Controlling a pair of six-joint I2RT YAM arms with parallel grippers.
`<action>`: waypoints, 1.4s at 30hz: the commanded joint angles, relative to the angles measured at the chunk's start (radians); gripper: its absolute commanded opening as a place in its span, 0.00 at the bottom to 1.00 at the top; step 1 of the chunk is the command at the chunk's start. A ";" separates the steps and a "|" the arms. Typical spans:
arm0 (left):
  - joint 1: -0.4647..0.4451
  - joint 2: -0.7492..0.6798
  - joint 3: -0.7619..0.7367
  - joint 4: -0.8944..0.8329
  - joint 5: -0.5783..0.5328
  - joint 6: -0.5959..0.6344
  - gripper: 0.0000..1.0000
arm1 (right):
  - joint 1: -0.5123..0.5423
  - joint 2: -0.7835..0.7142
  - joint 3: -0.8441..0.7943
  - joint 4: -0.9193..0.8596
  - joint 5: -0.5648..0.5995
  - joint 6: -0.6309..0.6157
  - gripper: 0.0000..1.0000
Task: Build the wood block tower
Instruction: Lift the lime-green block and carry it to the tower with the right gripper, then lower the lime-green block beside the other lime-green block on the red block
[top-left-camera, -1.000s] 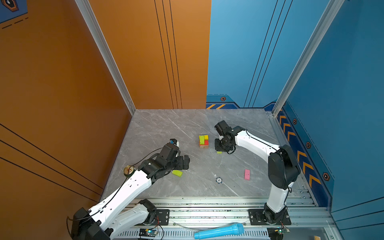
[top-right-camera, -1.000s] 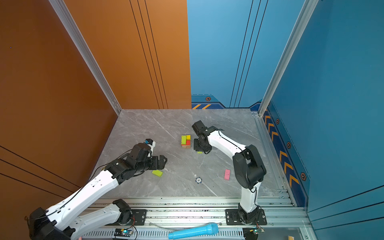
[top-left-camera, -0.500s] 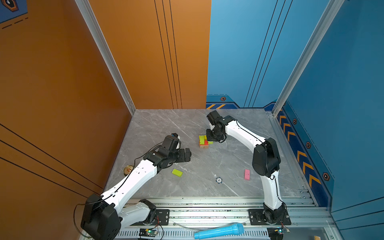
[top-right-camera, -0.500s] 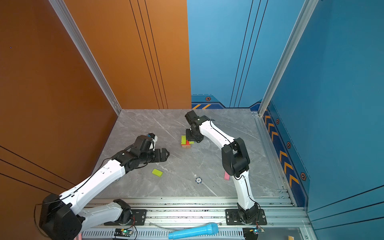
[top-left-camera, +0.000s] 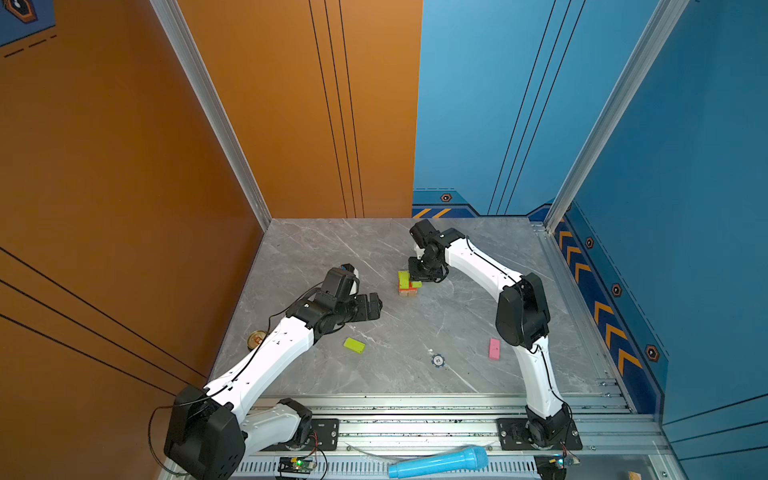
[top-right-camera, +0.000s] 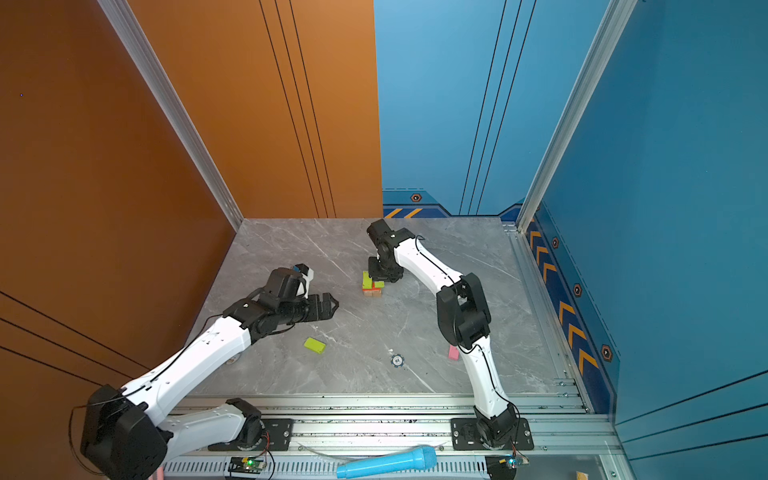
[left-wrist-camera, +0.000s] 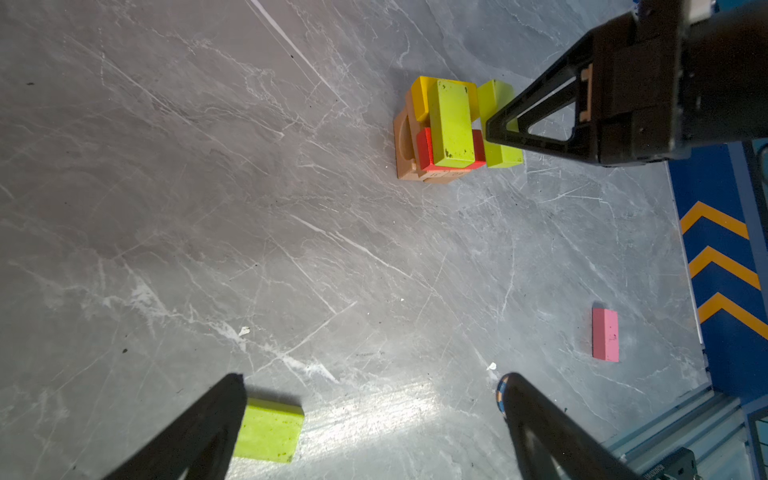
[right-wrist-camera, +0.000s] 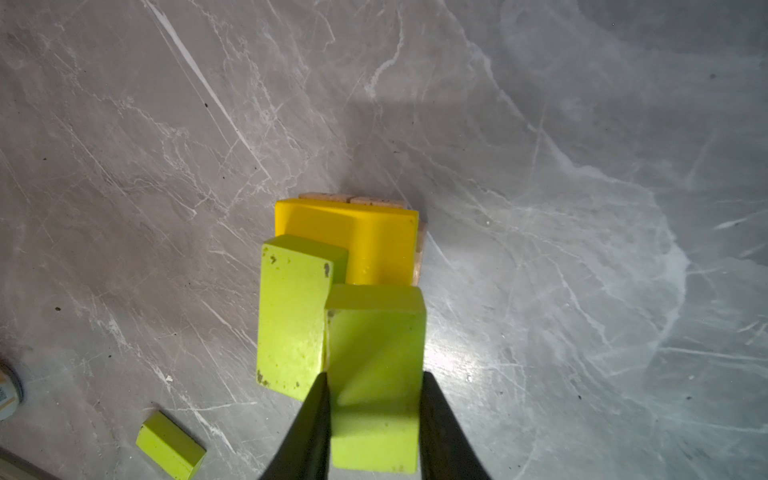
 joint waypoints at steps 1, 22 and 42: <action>0.013 0.014 0.024 0.015 0.030 0.011 0.98 | -0.006 0.025 0.045 -0.040 -0.014 -0.012 0.26; 0.023 0.013 0.019 0.018 0.040 0.009 0.98 | -0.008 0.050 0.078 -0.053 -0.014 -0.006 0.34; 0.027 0.010 0.016 0.016 0.035 0.009 0.98 | -0.010 0.060 0.094 -0.057 -0.022 0.000 0.40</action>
